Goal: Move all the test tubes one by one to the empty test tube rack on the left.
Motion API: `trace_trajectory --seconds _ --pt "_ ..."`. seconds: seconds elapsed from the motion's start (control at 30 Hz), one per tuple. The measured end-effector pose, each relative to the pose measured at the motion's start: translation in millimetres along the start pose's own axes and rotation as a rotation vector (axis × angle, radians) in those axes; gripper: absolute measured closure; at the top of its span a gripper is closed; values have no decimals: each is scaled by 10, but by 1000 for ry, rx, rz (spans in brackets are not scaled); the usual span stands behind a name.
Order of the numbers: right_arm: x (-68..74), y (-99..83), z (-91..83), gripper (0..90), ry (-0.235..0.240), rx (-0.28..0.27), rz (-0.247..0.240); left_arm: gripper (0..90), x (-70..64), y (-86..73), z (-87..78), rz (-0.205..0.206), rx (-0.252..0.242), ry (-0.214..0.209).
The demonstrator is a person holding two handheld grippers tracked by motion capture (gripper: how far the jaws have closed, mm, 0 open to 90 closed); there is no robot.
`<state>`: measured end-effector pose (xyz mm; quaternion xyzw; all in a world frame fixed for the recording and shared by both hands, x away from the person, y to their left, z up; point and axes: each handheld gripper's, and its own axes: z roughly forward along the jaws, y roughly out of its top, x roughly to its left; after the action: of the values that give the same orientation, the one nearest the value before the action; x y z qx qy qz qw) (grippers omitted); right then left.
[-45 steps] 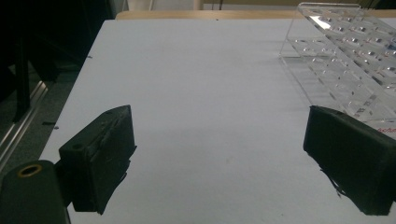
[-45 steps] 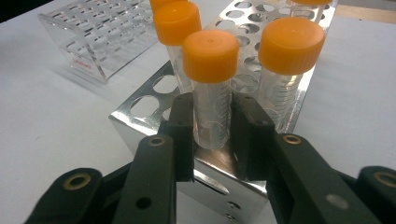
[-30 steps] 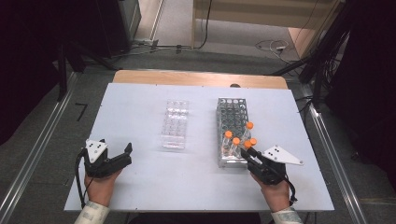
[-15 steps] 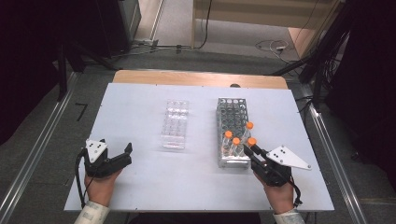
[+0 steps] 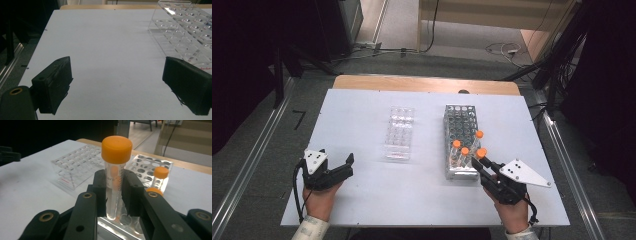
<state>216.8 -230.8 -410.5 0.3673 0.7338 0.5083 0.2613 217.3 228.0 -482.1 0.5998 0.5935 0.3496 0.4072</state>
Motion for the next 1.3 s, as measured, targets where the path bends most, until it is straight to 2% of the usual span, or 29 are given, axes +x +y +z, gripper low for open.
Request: trace_trajectory --seconds 0.1,0.17,0.27,0.33,0.43,0.7,0.9,1.07,1.3 --pt "78 8 12 720 48 2 2 91 -5 1 -5 0 1 -3" --pt "103 7 19 720 56 4 4 91 -13 3 -8 1 1 -10" --pt "191 -17 77 720 97 22 0 91 -42 8 -22 1 -2 -22" --pt "215 -25 96 720 107 29 -2 91 -68 12 -29 6 1 -35" --pt "325 -62 196 720 151 54 -5 93 -137 21 -39 19 6 -70" --pt "480 -117 379 720 196 101 -20 104 -305 33 -92 50 6 -133" --pt "525 -140 494 720 200 122 -35 116 -449 82 -141 71 -3 -200" --pt "550 -148 572 720 204 136 -41 137 -573 127 -172 74 -10 -288" --pt "588 -156 714 720 207 150 -53 159 -788 176 -185 113 -18 -373"
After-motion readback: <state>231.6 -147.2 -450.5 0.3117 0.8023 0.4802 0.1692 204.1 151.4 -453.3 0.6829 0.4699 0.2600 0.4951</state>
